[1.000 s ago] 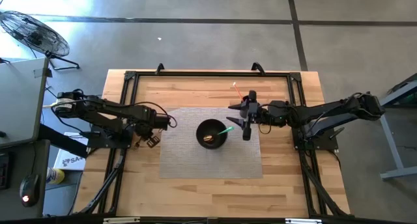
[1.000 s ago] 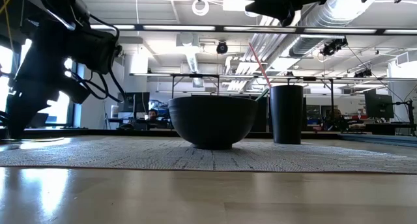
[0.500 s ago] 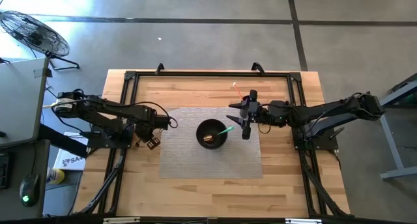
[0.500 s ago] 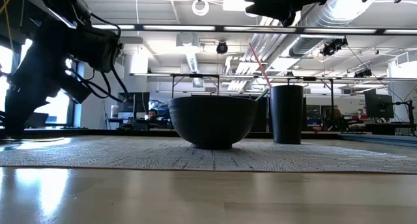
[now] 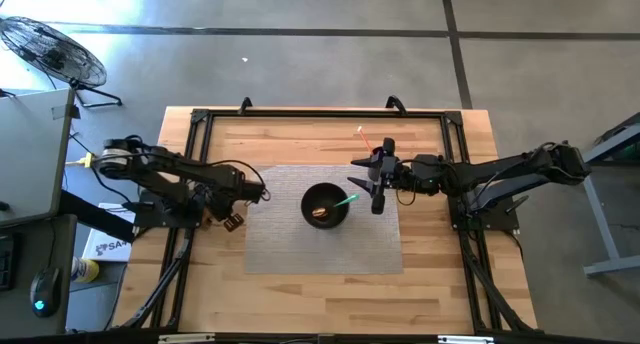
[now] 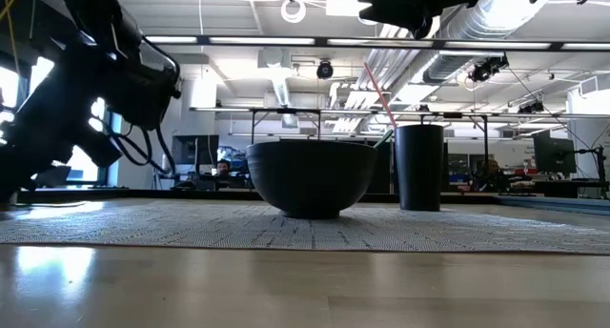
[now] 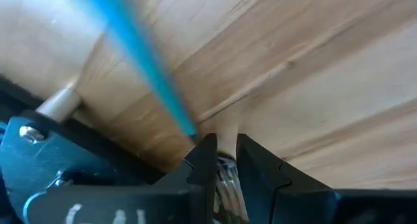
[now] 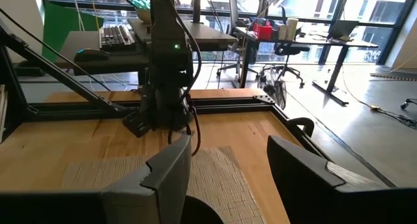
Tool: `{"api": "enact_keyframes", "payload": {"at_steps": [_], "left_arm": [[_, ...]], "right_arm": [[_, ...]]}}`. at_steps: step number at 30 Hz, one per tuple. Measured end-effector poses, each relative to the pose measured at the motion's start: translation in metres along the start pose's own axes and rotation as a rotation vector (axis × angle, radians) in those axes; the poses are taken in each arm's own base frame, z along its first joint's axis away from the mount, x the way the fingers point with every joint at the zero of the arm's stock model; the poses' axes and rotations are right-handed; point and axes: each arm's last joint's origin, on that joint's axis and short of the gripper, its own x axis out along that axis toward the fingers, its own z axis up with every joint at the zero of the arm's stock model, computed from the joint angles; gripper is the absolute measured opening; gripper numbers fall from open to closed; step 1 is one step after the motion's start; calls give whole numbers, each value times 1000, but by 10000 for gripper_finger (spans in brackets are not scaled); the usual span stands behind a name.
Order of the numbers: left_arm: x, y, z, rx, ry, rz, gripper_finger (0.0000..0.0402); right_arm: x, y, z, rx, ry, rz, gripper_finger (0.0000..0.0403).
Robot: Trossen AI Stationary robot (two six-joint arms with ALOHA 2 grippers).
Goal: Pick & Place Utensil
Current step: Put the blue fork into the black bowl
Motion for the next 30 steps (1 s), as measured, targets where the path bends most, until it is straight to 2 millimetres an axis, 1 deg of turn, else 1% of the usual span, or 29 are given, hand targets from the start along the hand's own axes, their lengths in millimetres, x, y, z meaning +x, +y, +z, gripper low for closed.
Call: {"api": "enact_keyframes", "payload": {"at_steps": [4,6,9,12,14,18,22,24,30], "left_arm": [[3,-1,1,20,39,8,54],[1,-2,1,37,56,-5,54],[-10,-6,3,63,42,-20,54],[-20,-5,3,57,34,46,54],[-23,-6,4,52,17,60,53],[-22,-4,1,42,57,61,53],[-15,1,-4,10,105,80,53],[-12,0,-3,13,96,57,53],[-3,1,-5,16,138,11,53]], "right_arm": [[0,0,0,0,0,0,197],[0,0,0,-1,0,0,197],[0,0,0,-1,0,0,197],[0,0,0,-2,0,0,197],[0,0,0,-1,0,0,197],[0,0,0,-1,0,0,197],[0,0,0,-2,2,0,197],[0,0,0,-2,3,0,197],[0,0,0,-1,3,0,197]]}}
